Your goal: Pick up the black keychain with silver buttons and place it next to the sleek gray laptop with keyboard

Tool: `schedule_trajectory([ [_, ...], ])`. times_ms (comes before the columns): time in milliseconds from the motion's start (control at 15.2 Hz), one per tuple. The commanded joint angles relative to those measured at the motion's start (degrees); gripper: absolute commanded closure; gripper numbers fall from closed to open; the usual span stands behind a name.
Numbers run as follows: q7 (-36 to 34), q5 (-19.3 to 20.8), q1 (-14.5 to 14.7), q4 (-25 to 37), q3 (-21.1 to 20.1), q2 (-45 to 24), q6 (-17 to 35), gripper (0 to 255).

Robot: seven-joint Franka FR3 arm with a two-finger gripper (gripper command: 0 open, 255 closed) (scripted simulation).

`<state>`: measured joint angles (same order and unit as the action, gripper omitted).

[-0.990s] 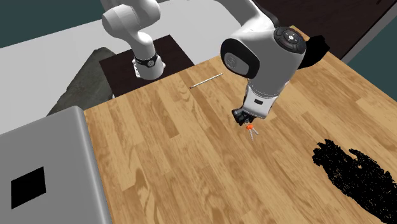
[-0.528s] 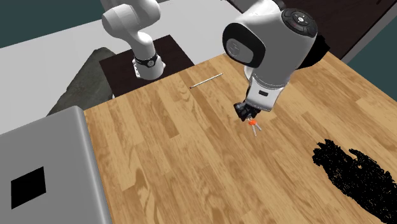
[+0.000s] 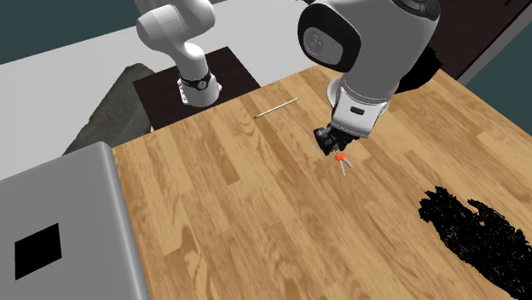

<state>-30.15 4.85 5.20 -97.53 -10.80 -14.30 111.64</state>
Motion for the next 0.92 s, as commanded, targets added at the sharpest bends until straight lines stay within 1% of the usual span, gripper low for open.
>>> schedule_trajectory([
  [0,1.7,-0.61,-1.19,-3.21,0.46,2.62,0.69,255],
  [396,8.79,-2.41,-5.29,-14.61,3.07,11.4,3.71,255],
  [858,17.65,-3.24,-9.49,-24.5,7.43,19.64,5.68,255],
])
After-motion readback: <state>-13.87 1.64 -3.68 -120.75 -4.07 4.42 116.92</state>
